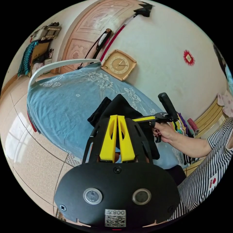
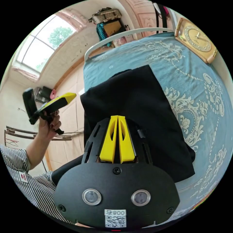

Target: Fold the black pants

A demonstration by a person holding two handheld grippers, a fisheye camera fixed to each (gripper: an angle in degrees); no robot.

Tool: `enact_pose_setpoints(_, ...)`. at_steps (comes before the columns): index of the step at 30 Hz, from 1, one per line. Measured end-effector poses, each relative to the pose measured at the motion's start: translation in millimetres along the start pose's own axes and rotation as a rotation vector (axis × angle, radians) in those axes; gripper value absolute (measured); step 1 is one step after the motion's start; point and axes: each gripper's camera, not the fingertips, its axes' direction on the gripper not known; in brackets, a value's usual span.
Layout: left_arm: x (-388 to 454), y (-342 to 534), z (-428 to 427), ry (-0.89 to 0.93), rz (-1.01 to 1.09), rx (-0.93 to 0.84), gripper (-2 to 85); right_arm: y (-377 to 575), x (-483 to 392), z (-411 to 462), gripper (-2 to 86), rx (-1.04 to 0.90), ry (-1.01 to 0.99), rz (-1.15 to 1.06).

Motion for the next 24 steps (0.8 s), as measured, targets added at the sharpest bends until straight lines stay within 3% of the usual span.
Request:
enact_pose_setpoints(2, 6, -6, 16, -0.056, 0.031, -0.055, 0.1, -11, -23, 18, 0.1, -0.037, 0.120, -0.033)
enact_pose_setpoints(5, -1, 1, 48, -0.169, 0.008, -0.192, 0.1, -19, -39, 18, 0.1, -0.003, 0.141, -0.046)
enact_pose_setpoints(10, 2, 17, 41, -0.111, -0.045, -0.136, 0.1, -26, -47, 11, 0.1, -0.017, 0.113, -0.051)
enact_pose_setpoints(16, 42, 25, 34, -0.189, 0.046, -0.102, 0.1, -47, -35, -31, 0.1, 0.188, 0.062, 0.028)
enact_pose_setpoints(24, 66, 42, 67, -0.230, 0.094, -0.177, 0.1, -94, -7, 9, 0.0, 0.073, 0.023, 0.088)
